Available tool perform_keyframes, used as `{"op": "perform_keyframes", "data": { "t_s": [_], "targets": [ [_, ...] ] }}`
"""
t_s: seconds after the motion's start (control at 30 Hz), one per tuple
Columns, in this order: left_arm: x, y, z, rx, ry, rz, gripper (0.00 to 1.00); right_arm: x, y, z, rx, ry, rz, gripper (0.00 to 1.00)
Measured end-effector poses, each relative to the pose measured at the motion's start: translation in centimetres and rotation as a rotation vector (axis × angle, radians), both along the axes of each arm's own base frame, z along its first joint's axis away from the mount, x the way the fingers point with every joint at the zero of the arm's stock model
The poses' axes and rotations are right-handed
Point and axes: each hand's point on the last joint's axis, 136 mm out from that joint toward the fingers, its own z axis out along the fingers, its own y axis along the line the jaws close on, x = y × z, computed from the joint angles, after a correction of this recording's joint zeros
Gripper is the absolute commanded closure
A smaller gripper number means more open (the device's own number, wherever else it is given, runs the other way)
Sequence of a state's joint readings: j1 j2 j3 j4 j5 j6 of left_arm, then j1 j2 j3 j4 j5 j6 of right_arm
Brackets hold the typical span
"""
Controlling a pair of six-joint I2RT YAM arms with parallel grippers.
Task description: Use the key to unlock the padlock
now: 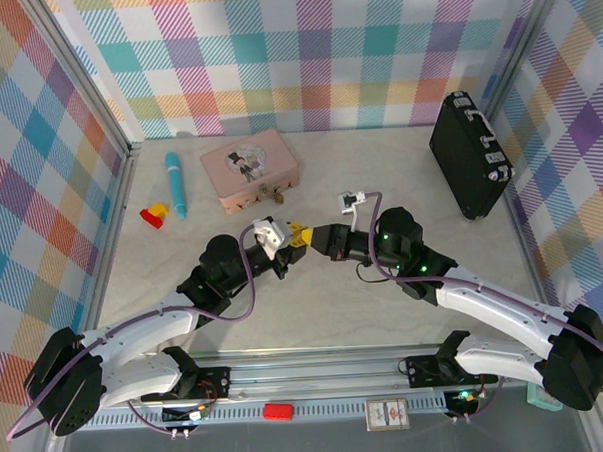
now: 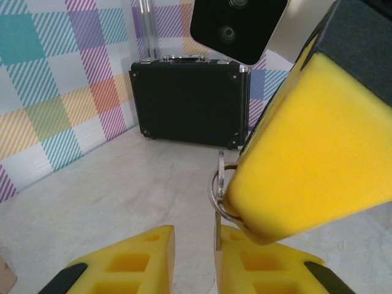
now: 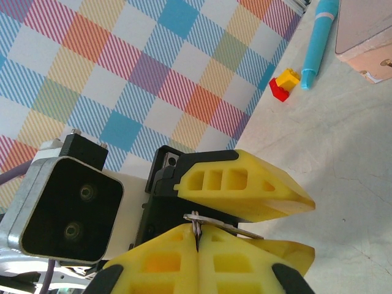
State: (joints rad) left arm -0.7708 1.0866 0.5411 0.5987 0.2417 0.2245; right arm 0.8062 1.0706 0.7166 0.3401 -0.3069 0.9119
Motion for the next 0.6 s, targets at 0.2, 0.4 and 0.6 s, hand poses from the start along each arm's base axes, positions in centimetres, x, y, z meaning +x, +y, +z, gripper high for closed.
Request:
{"op": "perform_keyframes", "data": {
  "t_s": [0.2, 0.4, 0.6],
  "targets": [
    [-0.04, -0.03, -0.02, -0.001, 0.004, -0.003, 0.79, 0.0, 0.0, 0.0, 0.0, 0.0, 0.0, 1.0],
    [-0.01, -0.01, -0.02, -0.001, 0.003, -0.001, 0.81, 0.0, 0.0, 0.04, 0.002, -0.001, 0.0, 1.0],
    [-0.01, -0.01, -0.02, -0.001, 0.003, -0.001, 0.79, 0.0, 0.0, -0.03, 0.001, 0.0, 0.0, 1.0]
  ]
}}
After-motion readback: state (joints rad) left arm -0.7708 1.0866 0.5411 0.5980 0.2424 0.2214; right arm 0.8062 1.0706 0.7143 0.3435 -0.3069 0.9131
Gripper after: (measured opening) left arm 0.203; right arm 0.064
